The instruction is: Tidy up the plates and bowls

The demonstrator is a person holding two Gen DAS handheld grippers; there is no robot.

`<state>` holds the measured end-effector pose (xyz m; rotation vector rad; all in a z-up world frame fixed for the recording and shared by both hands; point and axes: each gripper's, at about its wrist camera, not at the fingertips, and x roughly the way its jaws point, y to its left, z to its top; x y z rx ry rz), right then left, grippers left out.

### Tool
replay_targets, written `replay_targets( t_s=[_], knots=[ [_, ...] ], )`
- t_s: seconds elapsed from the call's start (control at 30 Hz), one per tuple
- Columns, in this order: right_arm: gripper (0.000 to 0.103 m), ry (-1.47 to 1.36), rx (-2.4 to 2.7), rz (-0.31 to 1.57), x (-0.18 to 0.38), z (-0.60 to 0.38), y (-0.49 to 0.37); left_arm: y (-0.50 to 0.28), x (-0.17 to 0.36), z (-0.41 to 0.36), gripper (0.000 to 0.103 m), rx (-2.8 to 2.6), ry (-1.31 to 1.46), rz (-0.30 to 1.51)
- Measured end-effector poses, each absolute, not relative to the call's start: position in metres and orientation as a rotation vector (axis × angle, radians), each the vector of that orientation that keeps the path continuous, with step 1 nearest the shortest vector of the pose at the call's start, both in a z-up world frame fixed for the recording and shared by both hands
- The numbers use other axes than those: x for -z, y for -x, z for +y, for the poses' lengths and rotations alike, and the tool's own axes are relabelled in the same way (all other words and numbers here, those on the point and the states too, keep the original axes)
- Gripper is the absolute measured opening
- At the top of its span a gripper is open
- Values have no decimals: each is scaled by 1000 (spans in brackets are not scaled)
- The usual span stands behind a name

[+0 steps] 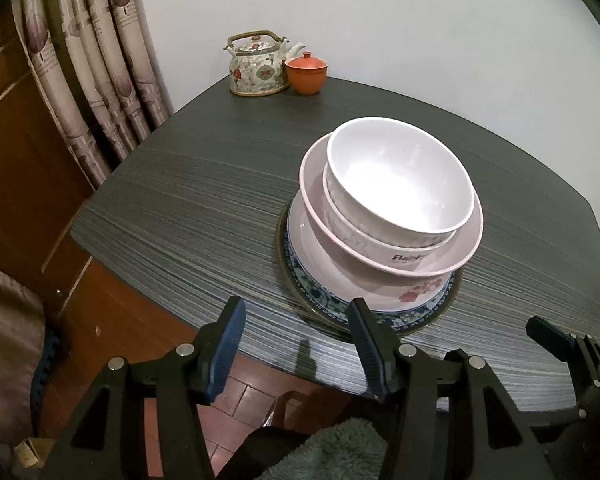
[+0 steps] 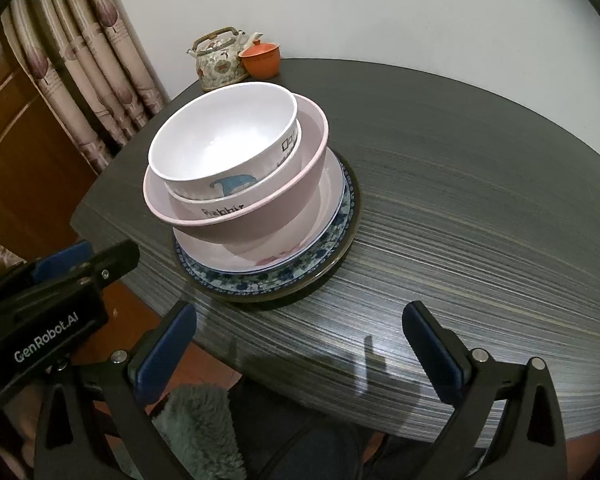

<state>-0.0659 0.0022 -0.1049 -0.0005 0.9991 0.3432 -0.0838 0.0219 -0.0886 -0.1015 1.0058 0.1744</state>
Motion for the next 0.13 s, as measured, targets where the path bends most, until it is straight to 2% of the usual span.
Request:
replay_targets(
  t_s=[0.13],
  knots=[
    [102, 3, -342, 997, 105, 3, 67, 85, 88, 23, 55, -180, 100, 1004]
  ],
)
